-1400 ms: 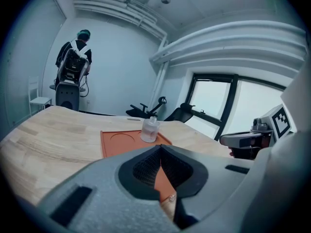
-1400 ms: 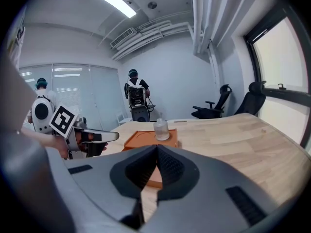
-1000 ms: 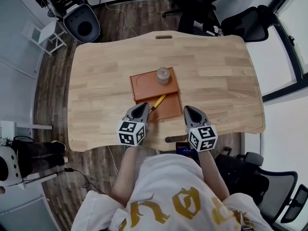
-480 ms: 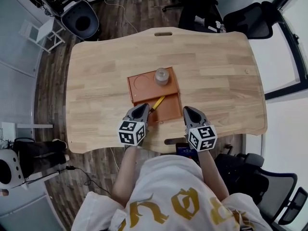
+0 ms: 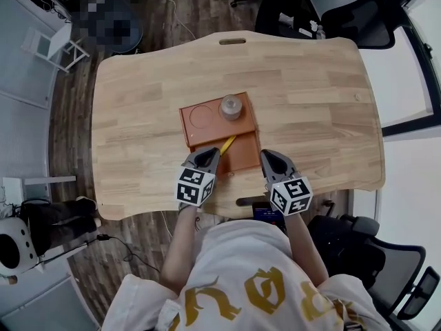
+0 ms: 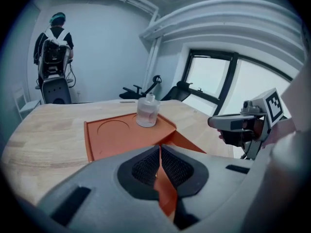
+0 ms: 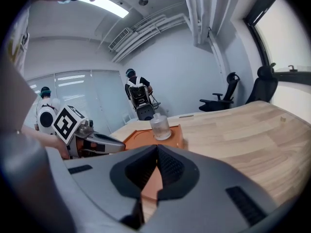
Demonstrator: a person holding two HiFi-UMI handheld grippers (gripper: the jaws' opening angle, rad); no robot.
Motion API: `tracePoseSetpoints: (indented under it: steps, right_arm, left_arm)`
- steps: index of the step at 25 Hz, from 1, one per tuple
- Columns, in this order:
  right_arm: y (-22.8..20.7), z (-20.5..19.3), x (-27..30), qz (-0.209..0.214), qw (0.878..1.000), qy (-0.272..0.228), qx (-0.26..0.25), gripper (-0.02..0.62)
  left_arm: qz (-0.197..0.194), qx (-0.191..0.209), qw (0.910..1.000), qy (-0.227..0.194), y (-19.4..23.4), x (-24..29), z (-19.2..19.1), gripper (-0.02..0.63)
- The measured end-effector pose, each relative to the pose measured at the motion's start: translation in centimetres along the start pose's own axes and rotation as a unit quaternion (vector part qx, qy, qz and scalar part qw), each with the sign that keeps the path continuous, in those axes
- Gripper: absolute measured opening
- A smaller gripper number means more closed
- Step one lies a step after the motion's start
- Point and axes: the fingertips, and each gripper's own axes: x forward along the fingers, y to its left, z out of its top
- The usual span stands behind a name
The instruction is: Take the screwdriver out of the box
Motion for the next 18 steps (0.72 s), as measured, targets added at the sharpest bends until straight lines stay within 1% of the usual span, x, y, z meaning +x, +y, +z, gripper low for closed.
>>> tracePoseSetpoints:
  steps: [4, 7, 9, 10, 13, 14, 15, 18]
  right_arm:
    - [-0.9, -0.4, 0.5, -0.012, 1.000, 0.015, -0.004, 0.011]
    - [-1.6, -0.6, 0.7, -0.020, 1.000, 0.019, 0.000, 0.011]
    - [-1.9, -0.6, 0.8, -0.022, 1.000, 0.021, 0.002, 0.011]
    - [-2.1, -0.7, 0.9, -0.023, 0.999, 0.023, 0.002, 0.011]
    - [-2.6, -1.0, 1.1, -0.026, 0.999, 0.030, 0.004, 0.011]
    - [-2.7, -1.1, 1.2, -0.026, 0.999, 0.032, 0.005, 0.011]
    - [-2.9, -1.3, 1.3, -0.027, 0.999, 0.035, 0.006, 0.011]
    - [-3.2, -1.5, 1.4, -0.028, 0.999, 0.040, 0.009, 0.011]
  left_arm:
    - [-0.013, 0.016, 0.9989, 0.041, -0.3, 1.4, -1.2, 0.012]
    - [-0.016, 0.030, 0.9969, 0.071, -0.3, 2.3, -2.3, 0.014]
    - [-0.016, 0.031, 0.9955, 0.088, -0.1, 2.8, -2.7, 0.026]
    - [-0.016, 0.028, 0.9948, 0.096, -0.1, 3.2, -2.9, 0.050]
    - [-0.020, 0.024, 0.9920, 0.122, -0.1, 4.4, -3.4, 0.078]
    - [-0.019, 0.027, 0.9909, 0.131, -0.1, 4.8, -3.5, 0.087]
    - [-0.018, 0.032, 0.9896, 0.139, -0.1, 5.2, -3.8, 0.111]
    - [-0.014, 0.044, 0.9855, 0.163, 0.0, 6.1, -4.5, 0.127]
